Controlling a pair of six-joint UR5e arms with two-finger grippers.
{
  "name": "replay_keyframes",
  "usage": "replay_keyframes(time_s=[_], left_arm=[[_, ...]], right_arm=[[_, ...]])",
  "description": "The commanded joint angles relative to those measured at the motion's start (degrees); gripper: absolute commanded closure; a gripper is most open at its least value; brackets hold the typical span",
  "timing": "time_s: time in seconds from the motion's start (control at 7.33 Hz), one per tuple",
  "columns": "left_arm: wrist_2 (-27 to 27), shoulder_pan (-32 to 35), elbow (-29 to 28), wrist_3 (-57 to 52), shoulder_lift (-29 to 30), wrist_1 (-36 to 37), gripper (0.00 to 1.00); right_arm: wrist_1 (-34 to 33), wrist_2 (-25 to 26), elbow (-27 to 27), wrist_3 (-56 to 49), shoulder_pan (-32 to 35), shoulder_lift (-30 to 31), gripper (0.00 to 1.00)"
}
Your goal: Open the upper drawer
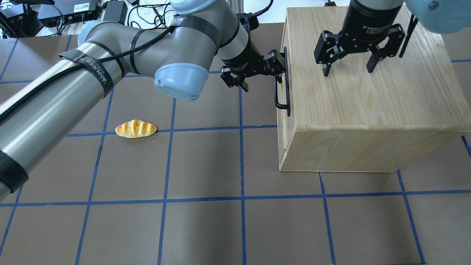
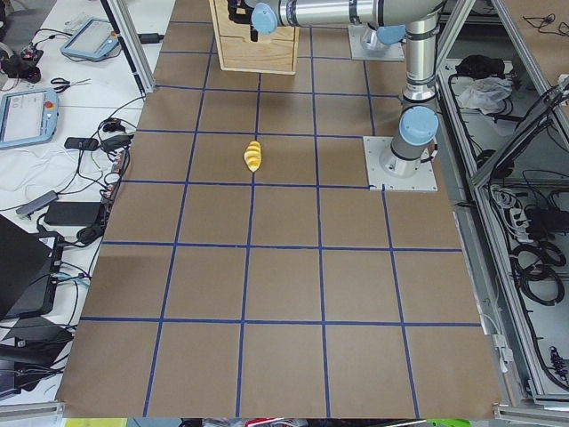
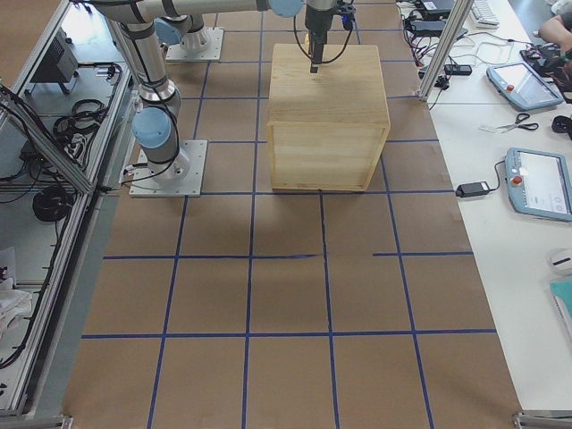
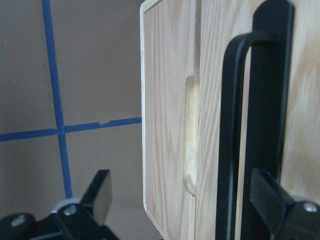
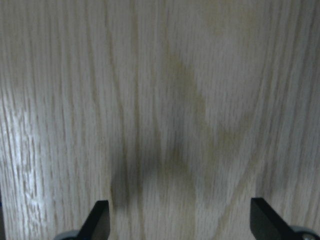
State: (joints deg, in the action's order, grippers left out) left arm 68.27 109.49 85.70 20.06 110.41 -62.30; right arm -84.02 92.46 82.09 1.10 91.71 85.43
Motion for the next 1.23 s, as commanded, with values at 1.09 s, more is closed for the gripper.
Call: replay_keyframes(time_s=[1.09], left_arm=[[0.55,-0.50,0.26,-1.34,1.92,3.06,0.00]], right_arm=[[0.00,0.00,0.00,0.04,0.04,0.00,0.00]])
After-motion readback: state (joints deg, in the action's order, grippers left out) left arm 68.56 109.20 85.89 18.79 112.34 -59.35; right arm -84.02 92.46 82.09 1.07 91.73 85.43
